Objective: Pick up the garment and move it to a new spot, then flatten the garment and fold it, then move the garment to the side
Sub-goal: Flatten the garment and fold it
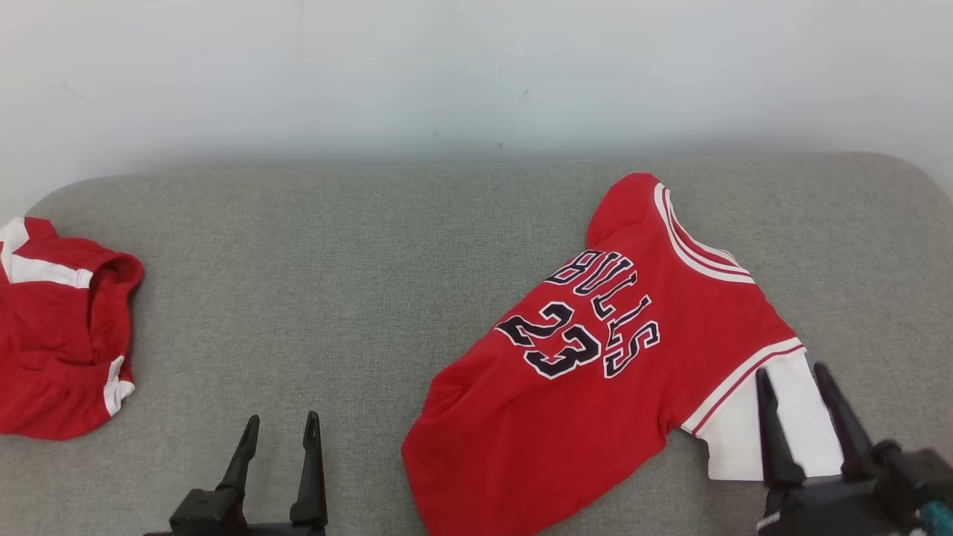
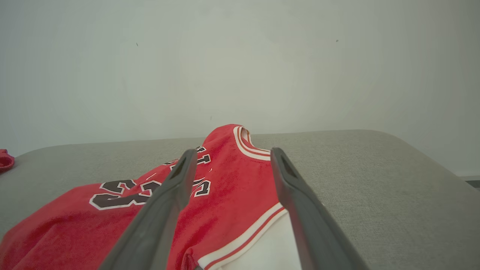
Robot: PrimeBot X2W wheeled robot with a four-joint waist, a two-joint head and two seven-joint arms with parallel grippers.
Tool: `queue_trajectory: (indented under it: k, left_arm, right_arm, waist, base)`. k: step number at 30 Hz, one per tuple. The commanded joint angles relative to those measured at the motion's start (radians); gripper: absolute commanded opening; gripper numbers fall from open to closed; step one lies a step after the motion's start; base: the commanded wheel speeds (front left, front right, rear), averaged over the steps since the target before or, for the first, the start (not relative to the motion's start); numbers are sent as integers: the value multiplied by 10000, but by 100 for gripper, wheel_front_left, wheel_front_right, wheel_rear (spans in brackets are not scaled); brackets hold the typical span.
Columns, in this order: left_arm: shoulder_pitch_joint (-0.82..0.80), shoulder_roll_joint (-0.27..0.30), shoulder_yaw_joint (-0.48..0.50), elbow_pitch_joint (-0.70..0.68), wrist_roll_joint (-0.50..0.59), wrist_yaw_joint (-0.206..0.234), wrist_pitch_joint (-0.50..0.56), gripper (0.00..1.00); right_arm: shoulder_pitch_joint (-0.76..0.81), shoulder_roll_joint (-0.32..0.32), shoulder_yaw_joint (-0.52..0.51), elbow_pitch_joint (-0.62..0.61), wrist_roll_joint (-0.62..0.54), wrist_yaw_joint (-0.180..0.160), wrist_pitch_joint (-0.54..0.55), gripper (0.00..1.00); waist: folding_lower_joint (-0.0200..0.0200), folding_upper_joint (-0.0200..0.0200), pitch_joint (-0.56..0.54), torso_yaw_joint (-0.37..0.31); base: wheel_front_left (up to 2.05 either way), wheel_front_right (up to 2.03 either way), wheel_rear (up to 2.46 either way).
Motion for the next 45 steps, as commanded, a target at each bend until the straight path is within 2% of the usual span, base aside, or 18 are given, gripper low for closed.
queue_trajectory:
  k: [1, 5, 11, 22, 23, 24, 29, 34, 39, 40, 41, 45]
  left_arm:
    - [56, 0, -18, 56, 112, -34, -33, 100]
    - [151, -1, -387, 477, 133, -245, -24, 100]
    - [178, 6, -1711, 1132, -158, -602, 280, 100]
    - [-93, 12, -3325, 2234, -1543, -574, 642, 100]
    - [-181, 14, -3450, 2324, -1693, -585, 703, 64]
    - [-316, 6, -3546, 2370, -1771, -588, 662, 0]
    - [-814, 14, -3510, 2525, -1859, -464, 419, 0]
    - [-1494, 271, -3153, 2359, -1837, -391, 210, 0]
    - [-1238, 478, -3081, 2262, -1935, -333, 306, 0]
    - [-1141, 518, -3062, 2229, -1946, -279, 300, 28]
    - [-1057, 558, -3042, 2230, -1952, -240, 313, 100]
    - [-720, 639, -3204, 2165, -1924, -176, 578, 100]
  right_arm:
    - [204, 99, 5, -91, -91, -23, -2, 100]
    - [477, 393, 26, -272, -166, -23, -1, 100]
    - [306, 391, 95, -160, -164, -23, -3, 100]
    - [172, 357, 88, 6, -111, -23, -3, 100]
    - [161, 369, 105, 23, -123, -23, -2, 100]
    - [145, 383, 115, 41, -131, -23, -2, 100]
    - [117, 393, 135, 57, -108, -23, -3, 100]
    - [78, 412, 192, 121, -68, -23, -2, 100]
    - [134, 453, 127, 220, 30, -23, -2, 100]
    - [154, 455, 126, 236, 46, -23, -3, 100]
    - [170, 458, 113, 252, 34, -23, -2, 100]
    - [207, 499, 68, 289, 7, -23, -3, 100]
  waist:
    - [1, 1, 22, -16]
    - [1, 1, 79, -131]
    - [1, 1, 252, -333]
    - [1, 1, 407, -591]
    - [1, 1, 391, -609]
    - [1, 1, 375, -625]
    - [1, 1, 299, -649]
    - [1, 1, 270, -671]
    - [1, 1, 257, -735]
    - [1, 1, 257, -727]
    - [1, 1, 255, -714]
    - [1, 1, 262, -650]
  base:
    - [0, 0, 0]
    - [0, 0, 0]
    - [0, 0, 0]
    - [0, 0, 0]
    - [0, 0, 0]
    - [0, 0, 0]
    - [0, 0, 0]
    - [0, 0, 0]
    - [0, 0, 0]
    - [0, 0, 0]
    - [0, 0, 0]
    - [0, 0, 0]
